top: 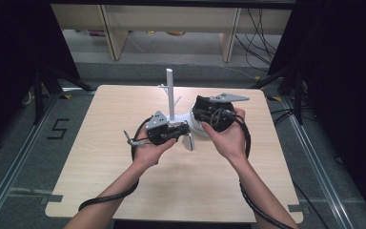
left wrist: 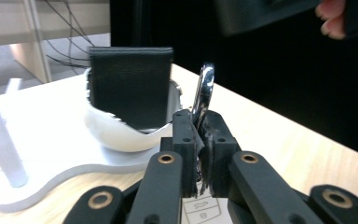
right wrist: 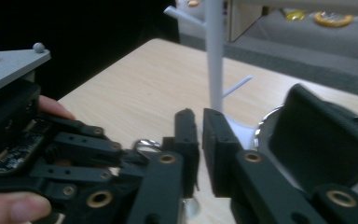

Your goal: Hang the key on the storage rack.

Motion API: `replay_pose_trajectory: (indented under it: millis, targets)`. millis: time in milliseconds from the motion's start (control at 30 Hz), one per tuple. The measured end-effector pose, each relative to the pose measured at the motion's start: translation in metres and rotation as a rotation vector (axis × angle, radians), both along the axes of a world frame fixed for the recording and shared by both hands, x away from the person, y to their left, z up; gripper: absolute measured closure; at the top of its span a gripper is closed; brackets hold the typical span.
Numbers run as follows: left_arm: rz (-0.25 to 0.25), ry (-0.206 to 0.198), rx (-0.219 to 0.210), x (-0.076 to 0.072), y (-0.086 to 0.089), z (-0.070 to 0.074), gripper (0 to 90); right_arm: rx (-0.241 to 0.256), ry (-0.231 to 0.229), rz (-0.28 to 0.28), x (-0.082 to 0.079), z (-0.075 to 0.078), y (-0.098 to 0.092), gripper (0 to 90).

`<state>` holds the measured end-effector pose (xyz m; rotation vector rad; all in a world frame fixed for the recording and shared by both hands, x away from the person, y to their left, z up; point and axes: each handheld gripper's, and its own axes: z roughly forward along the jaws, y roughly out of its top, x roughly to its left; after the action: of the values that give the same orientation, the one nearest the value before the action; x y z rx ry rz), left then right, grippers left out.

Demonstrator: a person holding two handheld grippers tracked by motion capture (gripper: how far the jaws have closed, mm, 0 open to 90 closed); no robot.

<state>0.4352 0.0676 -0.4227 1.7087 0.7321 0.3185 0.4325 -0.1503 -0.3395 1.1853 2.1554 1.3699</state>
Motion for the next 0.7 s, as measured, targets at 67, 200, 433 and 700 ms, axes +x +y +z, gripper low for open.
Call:
replay_pose_trajectory:
  millis: [67,200,433,700]
  targets:
    - [0.018,-0.014,0.012,0.000,0.006,0.000,85.1,-0.002,0.006,-0.021,-0.001,0.000,-0.008,82.0]
    - [0.059,-0.029,0.023,0.001,0.021,0.001,85.1,-0.005,0.022,-0.038,-0.001,-0.011,-0.028,74.6]
    - [0.122,-0.040,0.036,0.002,0.045,0.000,85.1,0.001,0.041,-0.106,-0.008,-0.046,-0.070,62.3]
    - [0.183,-0.061,0.036,0.004,0.064,0.003,85.0,0.037,0.061,-0.188,-0.016,-0.083,-0.116,55.2]
